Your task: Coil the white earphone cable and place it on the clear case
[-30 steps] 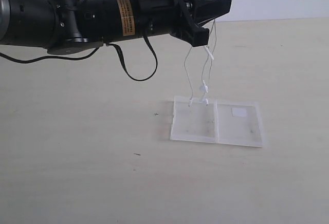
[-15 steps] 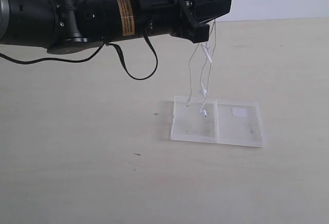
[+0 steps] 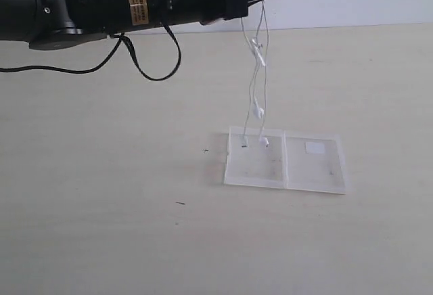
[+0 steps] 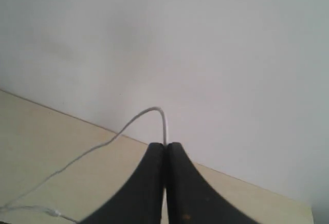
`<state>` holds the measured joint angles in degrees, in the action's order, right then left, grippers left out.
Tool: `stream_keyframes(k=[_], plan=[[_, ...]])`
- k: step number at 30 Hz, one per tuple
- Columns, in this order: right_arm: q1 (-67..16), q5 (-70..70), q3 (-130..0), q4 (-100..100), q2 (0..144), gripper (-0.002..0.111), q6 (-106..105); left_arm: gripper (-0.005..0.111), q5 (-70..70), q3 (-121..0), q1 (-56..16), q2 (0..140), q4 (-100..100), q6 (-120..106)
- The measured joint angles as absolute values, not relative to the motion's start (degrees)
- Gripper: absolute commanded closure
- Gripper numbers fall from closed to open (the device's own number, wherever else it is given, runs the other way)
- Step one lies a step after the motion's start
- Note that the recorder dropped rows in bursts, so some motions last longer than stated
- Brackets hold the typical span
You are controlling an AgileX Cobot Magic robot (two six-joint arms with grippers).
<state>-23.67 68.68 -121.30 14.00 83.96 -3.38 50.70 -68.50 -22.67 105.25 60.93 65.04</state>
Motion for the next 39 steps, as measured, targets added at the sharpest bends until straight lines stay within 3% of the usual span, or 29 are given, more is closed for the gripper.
stream_keyframes(k=[8, 20, 39], plan=[[-23.67, 69.99, -115.68, 18.77, 88.13, 0.108, -1.95, 0.107, 57.16, -68.50, -18.00, 102.33, 67.34, 75.62], [-23.67, 66.06, -102.01, 22.30, 95.86, 0.108, -0.79, 0.107, 57.51, -68.50, -17.90, 101.80, 70.22, 77.99], [-23.67, 62.39, -95.06, 21.05, 103.55, 0.064, -0.42, 0.107, 55.94, -68.50, -13.47, 101.80, 73.76, 78.67]])
